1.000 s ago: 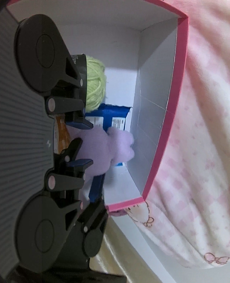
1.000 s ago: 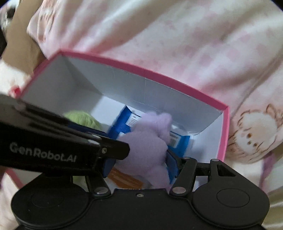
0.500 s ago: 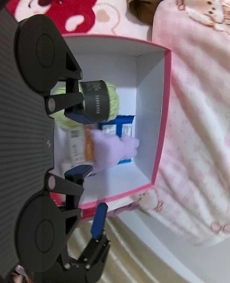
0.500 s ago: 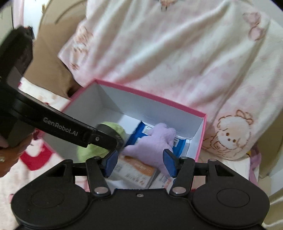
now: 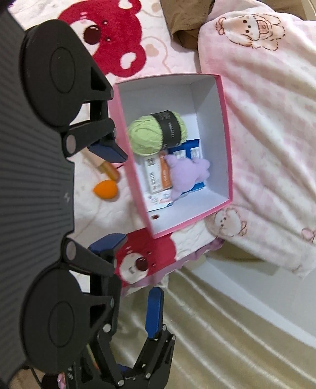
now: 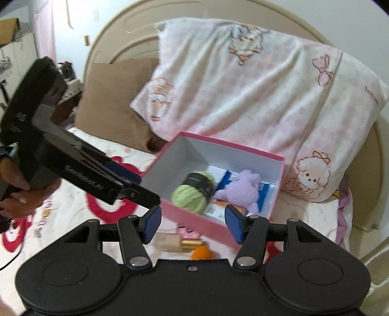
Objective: Organize objects
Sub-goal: 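Lower the left tool onto the orange makeup sponge and close it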
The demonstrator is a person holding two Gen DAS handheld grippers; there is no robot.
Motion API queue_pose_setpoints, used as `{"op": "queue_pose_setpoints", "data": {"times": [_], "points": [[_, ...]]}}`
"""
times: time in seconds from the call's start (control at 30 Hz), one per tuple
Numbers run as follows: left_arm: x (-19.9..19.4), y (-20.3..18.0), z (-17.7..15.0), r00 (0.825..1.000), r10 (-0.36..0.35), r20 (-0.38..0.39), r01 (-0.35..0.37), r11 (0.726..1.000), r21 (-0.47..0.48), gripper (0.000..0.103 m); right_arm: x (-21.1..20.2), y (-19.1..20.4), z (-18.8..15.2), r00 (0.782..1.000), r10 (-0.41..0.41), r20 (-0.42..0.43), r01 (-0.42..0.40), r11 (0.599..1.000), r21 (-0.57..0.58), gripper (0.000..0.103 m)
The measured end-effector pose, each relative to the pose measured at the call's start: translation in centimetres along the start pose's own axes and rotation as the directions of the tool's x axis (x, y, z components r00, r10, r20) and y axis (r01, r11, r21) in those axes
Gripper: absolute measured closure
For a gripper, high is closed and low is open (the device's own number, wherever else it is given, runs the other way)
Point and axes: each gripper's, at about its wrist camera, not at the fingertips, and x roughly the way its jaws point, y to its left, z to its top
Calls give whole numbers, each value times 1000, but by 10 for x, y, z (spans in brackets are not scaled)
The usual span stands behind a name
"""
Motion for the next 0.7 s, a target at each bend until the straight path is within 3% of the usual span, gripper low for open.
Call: {"op": "queue_pose_setpoints", "data": {"times": [0.1, 0.27, 0.4, 0.7], "points": [[-8, -4, -15, 1000, -8, -17, 8, 1000, 16, 39, -17, 23, -16, 999, 52, 12, -51, 999, -15, 40], [3, 3, -47, 999, -24, -33, 24, 1000, 7, 38, -12, 43, -37, 997, 71, -5, -71, 997, -40, 38], [23, 23, -68, 998, -59, -38, 57, 997, -51, 38, 11, 51, -60, 997, 65, -41, -67, 996, -53, 38], [65, 34, -91, 1000, -1, 23, 2, 1000, -25, 38, 69, 39, -99, 998, 19, -61, -23, 997, -72, 38]]}}
